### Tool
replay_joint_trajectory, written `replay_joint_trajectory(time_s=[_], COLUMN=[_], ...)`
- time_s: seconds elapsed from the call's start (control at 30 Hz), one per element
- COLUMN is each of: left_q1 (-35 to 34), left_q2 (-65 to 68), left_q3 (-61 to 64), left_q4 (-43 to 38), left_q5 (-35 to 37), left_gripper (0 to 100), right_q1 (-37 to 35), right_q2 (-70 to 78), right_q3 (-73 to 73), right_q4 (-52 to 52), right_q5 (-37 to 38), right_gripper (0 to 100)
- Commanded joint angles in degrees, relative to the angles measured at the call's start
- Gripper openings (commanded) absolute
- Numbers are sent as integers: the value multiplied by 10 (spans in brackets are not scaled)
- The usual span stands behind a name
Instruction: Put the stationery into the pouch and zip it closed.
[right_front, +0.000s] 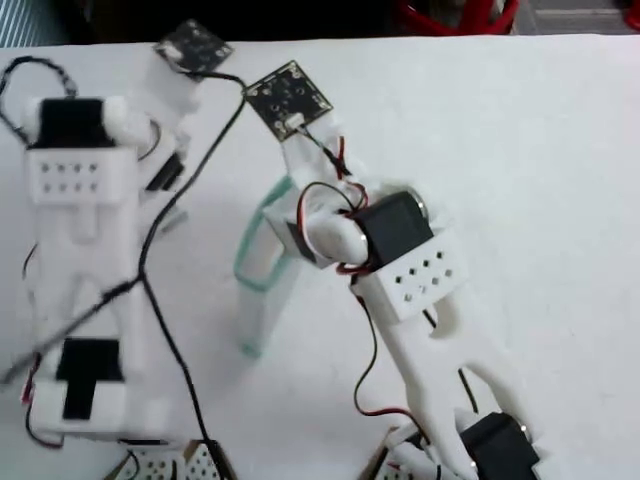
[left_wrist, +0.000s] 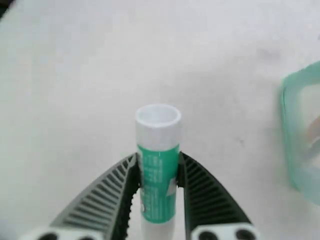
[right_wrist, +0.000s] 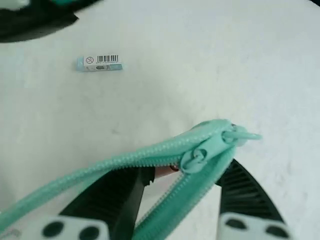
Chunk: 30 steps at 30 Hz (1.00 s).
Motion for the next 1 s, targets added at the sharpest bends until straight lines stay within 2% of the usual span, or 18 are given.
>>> replay_joint_trajectory(time_s=[0.0,0.2,0.3,0.4,0.53,0.77,0.87,0.97], left_q1=[8,20,80,187,260,294,325,340], left_q2=[-98,-210,-272,-326,-349,-361,-402,-469], left_q3=[-30,-34,-34,-33,-30,1,-11,0], left_q4=[0,-1,-17,-76,-127,-104,-77,-71], left_q5=[49,178,238,287,297,316,356,350], left_gripper=[27,27,27,27,27,27,27,27], right_q1=[-6,-6,-6,-6,-6,-4,-2,-2], right_q2=[4,4,4,4,4,3,3,3], right_q3=[21,19,20,20,20,19,20,21], right_q4=[-4,-4,-4,-4,-4,-3,-3,0], right_q5=[-5,-5,-5,-4,-4,-2,-3,-2], right_gripper=[194,194,194,194,194,194,194,194])
